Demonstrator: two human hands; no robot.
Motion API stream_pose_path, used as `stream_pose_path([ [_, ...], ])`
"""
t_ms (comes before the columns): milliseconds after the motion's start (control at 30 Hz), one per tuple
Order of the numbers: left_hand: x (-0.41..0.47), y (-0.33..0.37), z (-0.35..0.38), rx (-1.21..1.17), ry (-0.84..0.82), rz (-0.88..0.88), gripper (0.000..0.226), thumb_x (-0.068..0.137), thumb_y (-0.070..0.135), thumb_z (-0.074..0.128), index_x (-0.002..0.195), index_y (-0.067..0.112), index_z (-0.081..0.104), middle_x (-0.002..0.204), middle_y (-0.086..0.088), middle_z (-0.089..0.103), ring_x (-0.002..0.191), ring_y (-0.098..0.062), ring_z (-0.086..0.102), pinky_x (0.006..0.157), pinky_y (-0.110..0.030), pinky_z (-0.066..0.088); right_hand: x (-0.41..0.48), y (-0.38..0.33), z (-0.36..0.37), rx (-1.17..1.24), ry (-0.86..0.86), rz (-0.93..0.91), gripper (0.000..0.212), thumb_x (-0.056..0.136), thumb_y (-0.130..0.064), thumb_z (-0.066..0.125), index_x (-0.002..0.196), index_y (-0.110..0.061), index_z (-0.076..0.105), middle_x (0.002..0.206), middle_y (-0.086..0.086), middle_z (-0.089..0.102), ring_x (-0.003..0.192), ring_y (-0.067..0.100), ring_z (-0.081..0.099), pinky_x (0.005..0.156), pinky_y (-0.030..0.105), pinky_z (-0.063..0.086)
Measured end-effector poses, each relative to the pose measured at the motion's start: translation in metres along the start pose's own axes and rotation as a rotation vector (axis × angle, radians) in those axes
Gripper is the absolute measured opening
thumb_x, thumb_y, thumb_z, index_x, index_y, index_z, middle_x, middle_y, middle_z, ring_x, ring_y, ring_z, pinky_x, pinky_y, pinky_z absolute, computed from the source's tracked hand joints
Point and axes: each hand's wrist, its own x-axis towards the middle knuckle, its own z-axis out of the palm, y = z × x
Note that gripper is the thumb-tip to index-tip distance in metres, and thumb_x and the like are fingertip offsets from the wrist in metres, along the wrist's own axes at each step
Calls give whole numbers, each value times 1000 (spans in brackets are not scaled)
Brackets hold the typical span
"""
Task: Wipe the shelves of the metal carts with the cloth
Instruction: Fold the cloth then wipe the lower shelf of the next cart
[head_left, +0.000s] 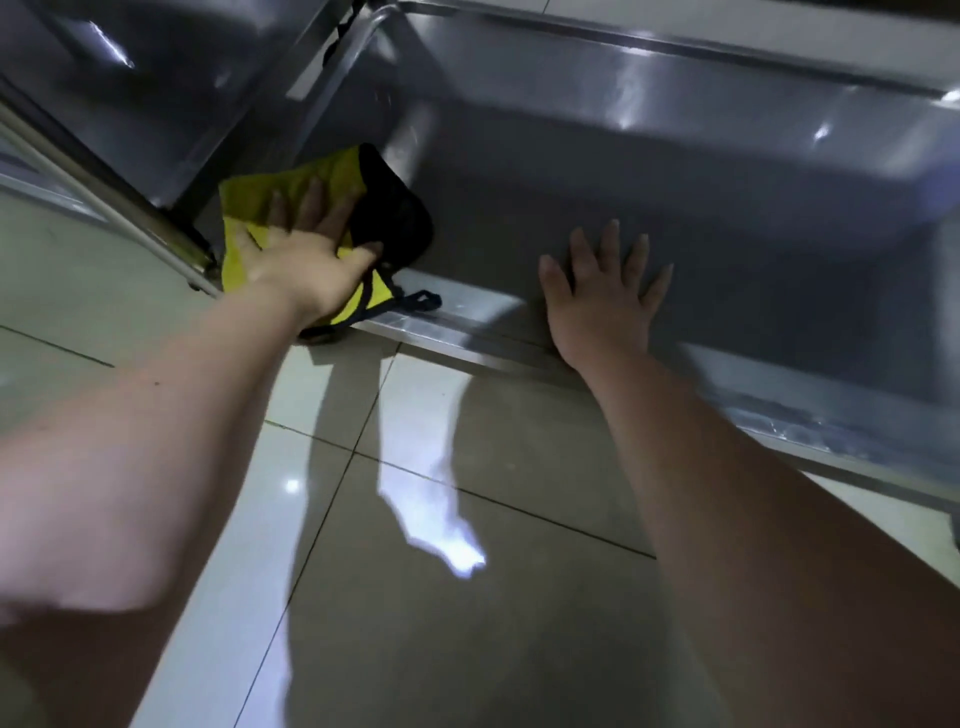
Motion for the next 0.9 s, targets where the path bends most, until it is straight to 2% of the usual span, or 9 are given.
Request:
stream_pose_path([
  [133,-47,86,8,-11,-4,121,68,86,75,20,148,54,2,163,10,-4,149,-33,-5,108,-71,-4,4,4,-13,275,-21,46,50,102,-48,31,149,-32,35,163,-4,12,150,23,-6,114,46,-17],
  [200,-81,150,14,27,-6,291,65,86,74,19,148,51,17,162,8,13,148,-34,8,106,-73,-4,7,10,-23,485,-55,88,43,103,-36,38,146,-31,40,160,-7,24,150,19,5,118,42,-9],
  [300,-124,230,17,45,-71,440,60,87,63,19,140,43,38,152,4,38,142,-35,21,101,-74,-8,-2,30,-51,996,25,214,36,94,-15,55,129,-19,61,127,8,61,120,20,54,109,34,35],
  [400,-143,259,14,20,-81,510,58,90,66,20,142,44,35,160,8,19,148,-35,3,101,-74,-10,-16,64,-77,803,81,218,39,88,-10,55,125,-23,62,119,6,65,107,18,60,95,24,45],
  [500,-144,248,4,-145,8,507,37,96,52,33,123,38,54,142,0,49,136,-32,33,110,-61,12,-14,87,-86,530,39,151,43,88,-16,56,131,-24,57,133,5,58,122,24,53,102,27,39],
  [600,-127,220,-7,-212,160,419,28,95,30,46,115,23,64,112,-13,66,105,-36,54,89,-41,41,-6,83,-84,274,-93,146,56,93,-28,57,145,-34,38,156,0,31,142,29,28,115,42,25],
  [700,-114,192,-11,-239,206,227,37,94,35,55,124,13,58,118,-20,59,109,-41,48,86,-42,42,-6,72,-77,193,-170,138,59,98,-33,52,149,-39,24,161,-6,16,150,22,2,115,52,10],
  [800,-111,178,-4,-247,77,240,59,93,46,55,144,22,38,135,-13,50,122,-38,38,94,-44,37,-13,69,-69,54,-109,105,55,97,-34,52,148,-33,30,156,0,30,145,30,17,116,49,12],
  [900,-112,179,-4,-257,61,255,62,92,45,57,145,20,36,135,-13,50,126,-37,35,97,-45,34,-27,67,-69,59,-29,52,47,92,-33,60,136,-21,48,139,8,46,130,34,33,108,38,28],
])
